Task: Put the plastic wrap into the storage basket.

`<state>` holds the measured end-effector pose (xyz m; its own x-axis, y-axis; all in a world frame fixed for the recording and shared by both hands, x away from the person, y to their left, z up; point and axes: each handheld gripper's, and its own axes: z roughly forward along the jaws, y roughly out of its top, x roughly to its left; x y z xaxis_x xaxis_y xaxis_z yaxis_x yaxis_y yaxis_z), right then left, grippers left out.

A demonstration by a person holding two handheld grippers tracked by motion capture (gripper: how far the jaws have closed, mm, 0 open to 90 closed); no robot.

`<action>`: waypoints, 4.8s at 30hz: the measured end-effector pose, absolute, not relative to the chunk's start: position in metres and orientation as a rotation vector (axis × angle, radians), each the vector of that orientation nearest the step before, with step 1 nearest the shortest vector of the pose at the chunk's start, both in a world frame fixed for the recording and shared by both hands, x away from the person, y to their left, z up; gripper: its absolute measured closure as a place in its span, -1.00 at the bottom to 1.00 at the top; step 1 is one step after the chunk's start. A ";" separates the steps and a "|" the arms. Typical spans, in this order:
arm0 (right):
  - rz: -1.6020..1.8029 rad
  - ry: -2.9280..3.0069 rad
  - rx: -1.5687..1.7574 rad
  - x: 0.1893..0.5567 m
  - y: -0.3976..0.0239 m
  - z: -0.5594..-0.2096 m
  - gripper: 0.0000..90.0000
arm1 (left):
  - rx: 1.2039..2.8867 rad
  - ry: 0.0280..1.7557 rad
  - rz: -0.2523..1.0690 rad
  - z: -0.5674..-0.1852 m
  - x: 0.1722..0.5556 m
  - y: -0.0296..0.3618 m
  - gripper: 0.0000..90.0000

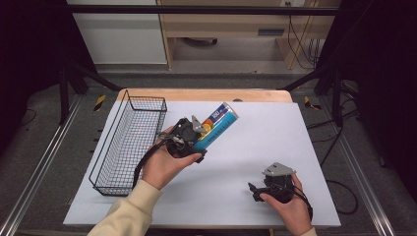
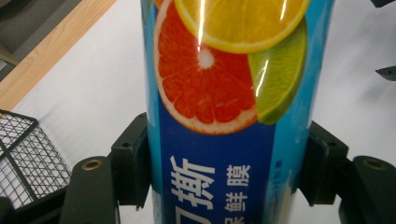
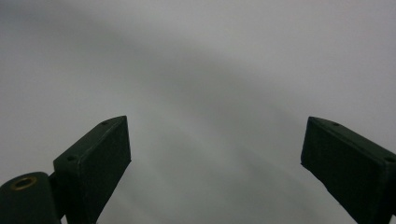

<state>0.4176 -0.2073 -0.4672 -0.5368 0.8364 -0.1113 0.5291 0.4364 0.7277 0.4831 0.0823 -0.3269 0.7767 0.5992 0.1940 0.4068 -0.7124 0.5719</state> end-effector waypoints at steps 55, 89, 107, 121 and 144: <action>0.931 2.207 1.130 0.416 -0.207 -0.464 -0.82 | 2.430 0.989 0.663 -0.269 0.448 0.178 -0.29; 0.950 2.191 1.138 0.415 -0.208 -0.462 -0.82 | 2.394 1.097 0.643 -0.280 0.439 0.214 -0.29; 0.948 2.196 1.137 0.415 -0.208 -0.463 -0.82 | 2.368 1.139 0.622 -0.289 0.438 0.228 -0.29; 0.943 2.200 1.142 0.416 -0.207 -0.463 -0.82 | 2.348 1.165 0.613 -0.293 0.436 0.235 -0.29; 0.936 2.205 1.142 0.416 -0.207 -0.464 -0.82 | 2.325 1.267 0.561 -0.309 0.452 0.248 -0.29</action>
<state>0.4164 -0.2072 -0.4644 -0.5347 0.8387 -0.1036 0.5079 0.4170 0.7538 0.4524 0.2477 -0.3092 0.5004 0.8540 0.1422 0.6792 -0.4891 0.5472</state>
